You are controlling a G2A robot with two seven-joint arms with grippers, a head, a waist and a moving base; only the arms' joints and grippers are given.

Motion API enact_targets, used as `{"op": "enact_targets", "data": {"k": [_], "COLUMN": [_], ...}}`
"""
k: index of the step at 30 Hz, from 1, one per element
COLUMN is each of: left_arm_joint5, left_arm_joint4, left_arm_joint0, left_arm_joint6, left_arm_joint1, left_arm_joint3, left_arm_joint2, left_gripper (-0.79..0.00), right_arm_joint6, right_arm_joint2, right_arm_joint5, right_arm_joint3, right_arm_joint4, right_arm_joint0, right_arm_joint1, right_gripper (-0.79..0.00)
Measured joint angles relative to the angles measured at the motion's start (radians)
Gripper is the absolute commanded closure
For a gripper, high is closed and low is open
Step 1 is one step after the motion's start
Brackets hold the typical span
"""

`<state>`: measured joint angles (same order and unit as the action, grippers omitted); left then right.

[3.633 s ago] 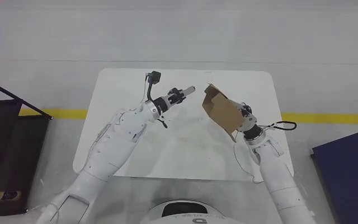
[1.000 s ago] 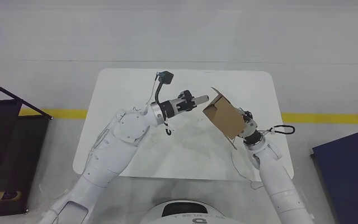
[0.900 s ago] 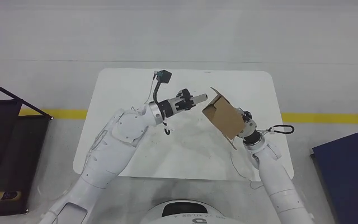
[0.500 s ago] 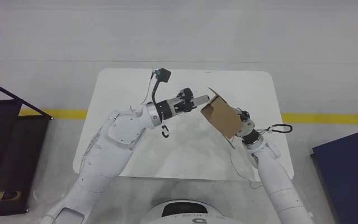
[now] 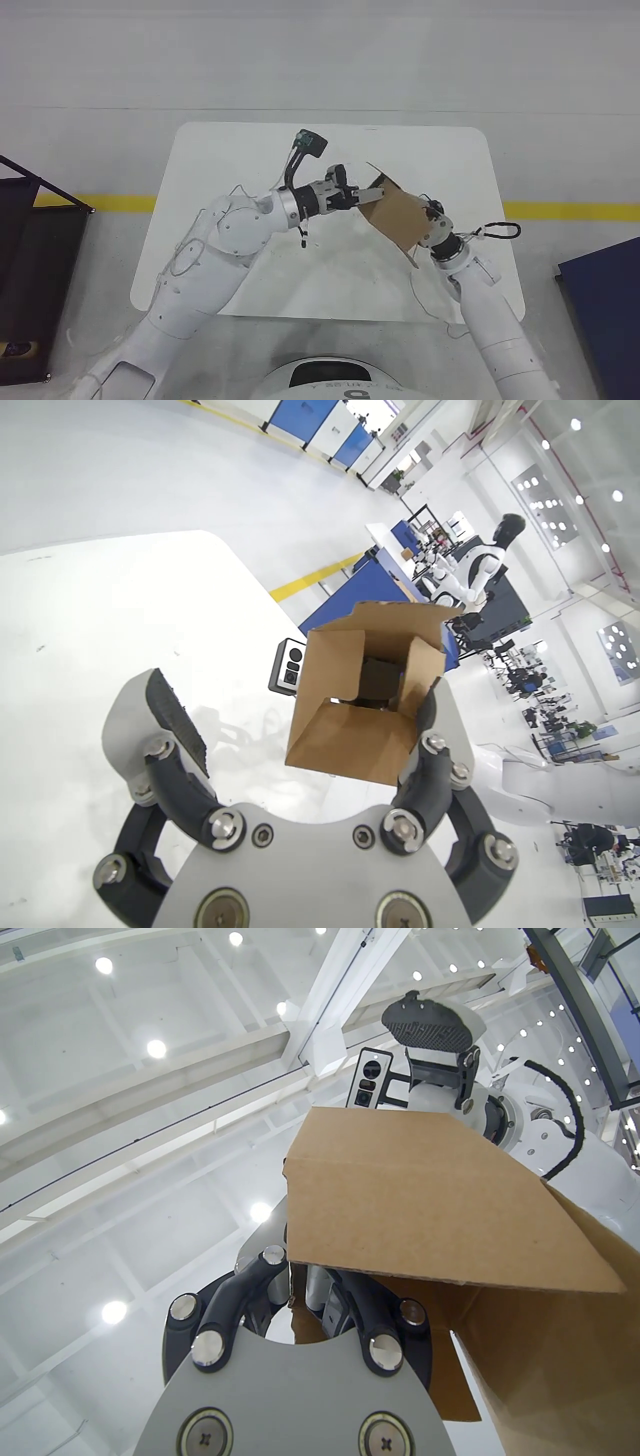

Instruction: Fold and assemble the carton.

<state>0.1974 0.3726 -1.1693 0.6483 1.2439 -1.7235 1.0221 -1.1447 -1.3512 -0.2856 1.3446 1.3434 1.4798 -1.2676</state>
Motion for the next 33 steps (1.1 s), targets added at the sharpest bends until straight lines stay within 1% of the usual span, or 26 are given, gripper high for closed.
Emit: {"op": "enact_targets", "data": {"k": [10,17,22,26,33], "left_arm_joint5": [-0.008,-0.008,-0.005,-0.003,0.024], "left_arm_joint4": [0.011,0.013,0.011,0.004,-0.039], "left_arm_joint0": [0.018,0.029,0.02,0.004,-0.049], "left_arm_joint6": [-0.02,-0.023,-0.019,-0.013,0.018], "left_arm_joint1": [0.008,0.01,0.007,0.002,-0.014], "left_arm_joint3": [0.02,0.029,0.019,-0.007,-0.071], "left_arm_joint2": [-0.038,-0.046,-0.033,-0.012,0.047], "left_gripper": [-0.785,-0.785,-0.785,-0.785,-0.785], "right_arm_joint6": [-0.006,0.005,0.002,-0.004,-0.019], "right_arm_joint2": [-0.001,0.005,0.006,0.005,-0.005], "right_arm_joint5": [0.003,0.005,0.003,-0.004,-0.006], "right_arm_joint3": [0.024,0.03,0.034,0.031,0.031], "right_arm_joint4": [-0.018,-0.026,-0.022,-0.009,0.019], "right_arm_joint0": [0.012,0.014,0.017,0.017,0.022], "right_arm_joint1": [0.003,0.004,0.004,0.004,0.005], "right_gripper": [0.0,0.0,0.0,0.0,0.0]}}
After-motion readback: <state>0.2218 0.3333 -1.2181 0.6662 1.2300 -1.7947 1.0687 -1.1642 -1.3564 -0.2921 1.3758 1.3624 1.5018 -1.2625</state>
